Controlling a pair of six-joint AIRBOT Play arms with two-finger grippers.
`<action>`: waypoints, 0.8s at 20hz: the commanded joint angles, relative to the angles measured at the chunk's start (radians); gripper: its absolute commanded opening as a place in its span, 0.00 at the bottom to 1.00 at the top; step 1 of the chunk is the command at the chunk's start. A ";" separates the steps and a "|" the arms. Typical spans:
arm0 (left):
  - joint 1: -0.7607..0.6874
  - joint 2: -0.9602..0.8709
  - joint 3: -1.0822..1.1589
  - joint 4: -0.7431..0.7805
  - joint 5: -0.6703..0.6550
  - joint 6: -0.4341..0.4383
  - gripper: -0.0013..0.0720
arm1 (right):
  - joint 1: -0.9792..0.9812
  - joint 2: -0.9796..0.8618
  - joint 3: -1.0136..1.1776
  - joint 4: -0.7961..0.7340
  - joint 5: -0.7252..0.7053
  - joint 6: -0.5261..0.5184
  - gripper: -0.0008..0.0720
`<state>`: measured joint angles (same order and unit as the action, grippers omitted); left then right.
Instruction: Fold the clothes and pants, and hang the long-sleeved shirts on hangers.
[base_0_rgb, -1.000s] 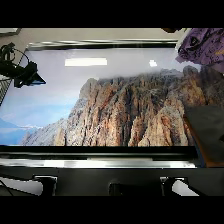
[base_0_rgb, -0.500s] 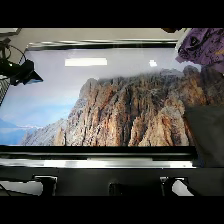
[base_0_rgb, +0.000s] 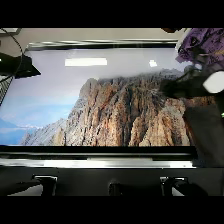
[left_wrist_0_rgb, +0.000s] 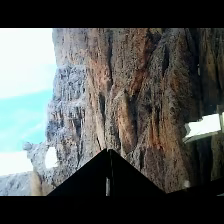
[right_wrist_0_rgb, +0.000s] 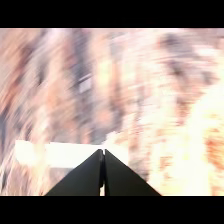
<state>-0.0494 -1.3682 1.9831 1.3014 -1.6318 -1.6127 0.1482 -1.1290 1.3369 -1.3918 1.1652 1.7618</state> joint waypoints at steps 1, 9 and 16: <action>-0.134 0.053 -0.002 0.251 -0.002 -0.129 0.04 | 0.256 0.002 0.003 -0.145 -0.021 0.064 0.06; -0.242 0.192 -0.412 0.333 0.195 -0.143 0.04 | 0.298 -0.006 0.002 -0.143 0.012 0.064 0.06; -0.182 0.214 -0.562 0.337 0.261 -0.143 0.05 | 0.298 -0.027 0.002 -0.146 0.067 0.056 0.06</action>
<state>-0.2481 -1.1606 1.4681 1.6329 -1.3983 -1.7542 0.4442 -1.1530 1.3384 -1.5349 1.2060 1.8248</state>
